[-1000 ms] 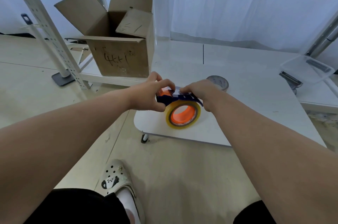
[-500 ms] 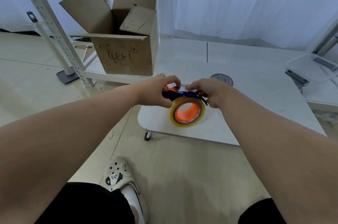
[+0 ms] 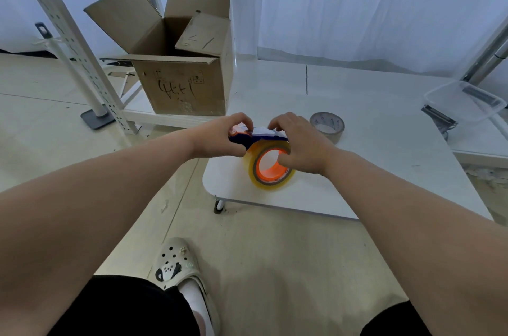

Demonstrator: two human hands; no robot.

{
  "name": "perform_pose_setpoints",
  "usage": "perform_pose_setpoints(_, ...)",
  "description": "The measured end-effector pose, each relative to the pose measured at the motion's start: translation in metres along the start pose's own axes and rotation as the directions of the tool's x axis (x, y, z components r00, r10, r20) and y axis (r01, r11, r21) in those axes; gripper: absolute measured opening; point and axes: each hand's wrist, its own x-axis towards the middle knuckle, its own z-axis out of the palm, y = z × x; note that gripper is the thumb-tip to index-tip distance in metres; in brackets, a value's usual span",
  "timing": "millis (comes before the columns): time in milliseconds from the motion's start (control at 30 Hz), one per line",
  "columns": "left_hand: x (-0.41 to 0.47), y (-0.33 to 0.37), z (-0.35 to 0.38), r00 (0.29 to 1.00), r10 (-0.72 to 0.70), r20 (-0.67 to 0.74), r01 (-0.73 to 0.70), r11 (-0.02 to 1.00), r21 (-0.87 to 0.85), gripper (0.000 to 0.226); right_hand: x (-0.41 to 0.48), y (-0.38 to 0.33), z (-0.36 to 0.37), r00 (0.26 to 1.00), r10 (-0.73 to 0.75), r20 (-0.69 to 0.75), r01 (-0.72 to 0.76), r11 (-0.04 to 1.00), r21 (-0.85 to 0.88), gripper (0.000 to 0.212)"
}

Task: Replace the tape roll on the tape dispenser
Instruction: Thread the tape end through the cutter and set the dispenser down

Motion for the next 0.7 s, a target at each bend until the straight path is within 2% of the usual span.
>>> perform_pose_setpoints(100, 0.0, 0.0, 0.0, 1.0, -0.018, 0.012, 0.019, 0.998, -0.052, 0.045, -0.002, -0.002, 0.007, 0.999, -0.017, -0.03, 0.014, 0.996, -0.087, 0.056)
perform_pose_setpoints(400, 0.003, -0.002, 0.003, 0.998, -0.055, -0.038, 0.044, 0.971, -0.235, 0.047, 0.009, -0.003, 0.029, 0.973, 0.047, -0.225, -0.074, 0.991, -0.111, 0.041)
perform_pose_setpoints(567, 0.01, 0.003, 0.003, 0.991, -0.042, -0.126, -0.009, 0.926, -0.376, 0.07, 0.011, 0.01, 0.028, 0.965, 0.091, -0.244, -0.097, 0.995, -0.015, 0.038)
perform_pose_setpoints(700, 0.021, 0.015, 0.005, 0.978, -0.062, -0.201, -0.037, 0.892, -0.451, 0.078, 0.002, 0.026, 0.018, 0.953, 0.212, -0.218, -0.174, 0.968, 0.181, 0.039)
